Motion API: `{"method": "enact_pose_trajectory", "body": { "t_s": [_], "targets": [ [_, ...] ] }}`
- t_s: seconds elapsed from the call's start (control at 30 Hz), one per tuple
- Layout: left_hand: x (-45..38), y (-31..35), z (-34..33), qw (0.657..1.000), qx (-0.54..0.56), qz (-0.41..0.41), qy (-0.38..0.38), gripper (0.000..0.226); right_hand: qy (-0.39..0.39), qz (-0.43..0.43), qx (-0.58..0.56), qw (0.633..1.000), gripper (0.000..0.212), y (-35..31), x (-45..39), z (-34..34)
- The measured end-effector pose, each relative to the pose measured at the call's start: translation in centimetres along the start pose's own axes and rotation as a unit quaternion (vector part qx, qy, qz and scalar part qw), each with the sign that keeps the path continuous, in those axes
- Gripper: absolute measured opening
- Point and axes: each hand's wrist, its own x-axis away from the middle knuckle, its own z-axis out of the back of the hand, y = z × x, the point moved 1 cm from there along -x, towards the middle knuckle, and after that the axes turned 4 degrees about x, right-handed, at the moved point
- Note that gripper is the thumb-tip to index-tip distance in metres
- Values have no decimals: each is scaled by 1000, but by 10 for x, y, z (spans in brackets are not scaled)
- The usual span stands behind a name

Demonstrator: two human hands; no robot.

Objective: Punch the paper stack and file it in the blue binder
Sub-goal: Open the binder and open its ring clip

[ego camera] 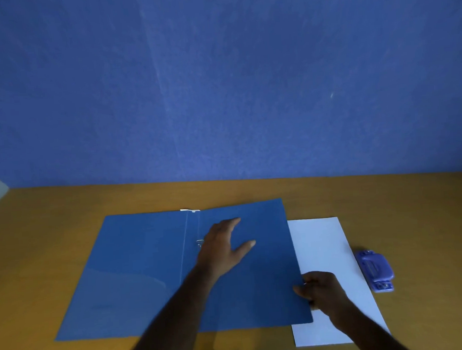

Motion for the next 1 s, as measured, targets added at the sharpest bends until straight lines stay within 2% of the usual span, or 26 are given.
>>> {"method": "enact_pose_trajectory", "body": {
  "t_s": [0.1,0.2,0.37,0.43,0.57,0.63,0.7,0.77,0.83,0.9,1.0],
  "targets": [
    [9,-23,19,1000,1,19,6,97,33,-24,16,999,8,10,-2,16],
    [20,-51,31,999,-1,46,-6,110,61,-50,44,996,8,23,-4,26],
    [36,-81,34,981,-123,79,-126,142,107,-58,170,978,13,24,-6,30],
    [39,-87,30,965,-185,80,-167,152,105,-39,269,957,19,20,-6,32],
    [38,-87,22,944,-245,77,-210,152,131,12,464,876,35,14,-8,36],
    [36,-84,21,935,-265,82,-221,145,143,43,493,857,33,8,-9,31],
    [35,-83,20,926,-281,93,-234,143,155,90,483,857,33,1,-12,19],
    [33,-82,20,920,-292,98,-241,143,138,157,403,891,45,-5,-19,0],
    [31,-82,19,918,-298,100,-244,143,63,209,338,916,73,-14,-26,-26],
    [30,-82,19,915,-304,102,-245,144,-15,238,344,908,103,-28,-31,-55],
    [29,-83,18,914,-305,108,-246,145,-73,251,386,885,131,-48,-39,-92]
  ]
}}
